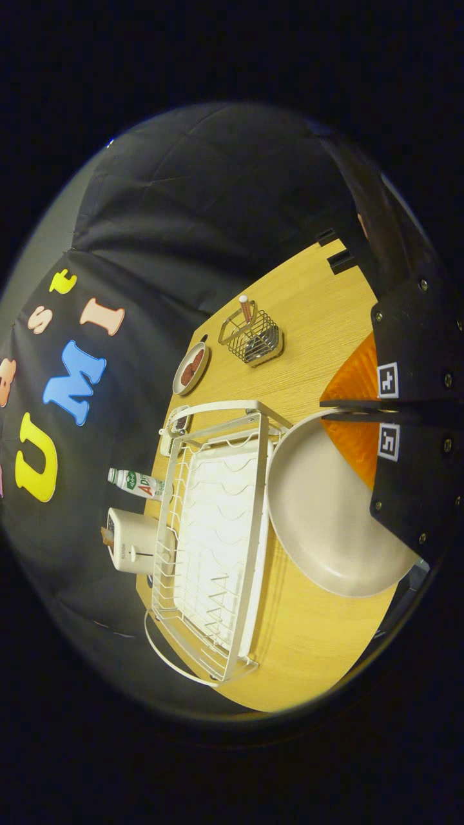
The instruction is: Take the plate from the dish rack, then take the spoon from the basket and place it into the plate.
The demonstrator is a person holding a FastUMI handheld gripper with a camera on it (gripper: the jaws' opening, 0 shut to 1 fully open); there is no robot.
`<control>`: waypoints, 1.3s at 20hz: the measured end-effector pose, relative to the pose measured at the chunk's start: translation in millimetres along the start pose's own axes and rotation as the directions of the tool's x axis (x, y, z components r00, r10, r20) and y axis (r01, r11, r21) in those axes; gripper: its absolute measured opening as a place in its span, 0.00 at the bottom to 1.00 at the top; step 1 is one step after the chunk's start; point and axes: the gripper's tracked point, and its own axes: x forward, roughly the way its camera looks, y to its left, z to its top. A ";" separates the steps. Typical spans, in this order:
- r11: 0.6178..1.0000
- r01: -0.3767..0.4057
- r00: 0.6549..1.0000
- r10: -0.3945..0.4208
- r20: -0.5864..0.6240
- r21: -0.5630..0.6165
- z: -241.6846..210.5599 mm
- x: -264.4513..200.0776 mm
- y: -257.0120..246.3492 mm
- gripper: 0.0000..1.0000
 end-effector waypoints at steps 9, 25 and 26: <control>0.999 -0.041 0.997 0.042 -0.063 0.019 -18.1 26.5 9.0 0.00; 0.997 0.033 0.998 -0.036 0.044 0.069 35.8 21.6 -43.6 0.04; 0.996 0.045 0.997 -0.049 0.052 0.080 42.7 23.0 -51.3 0.05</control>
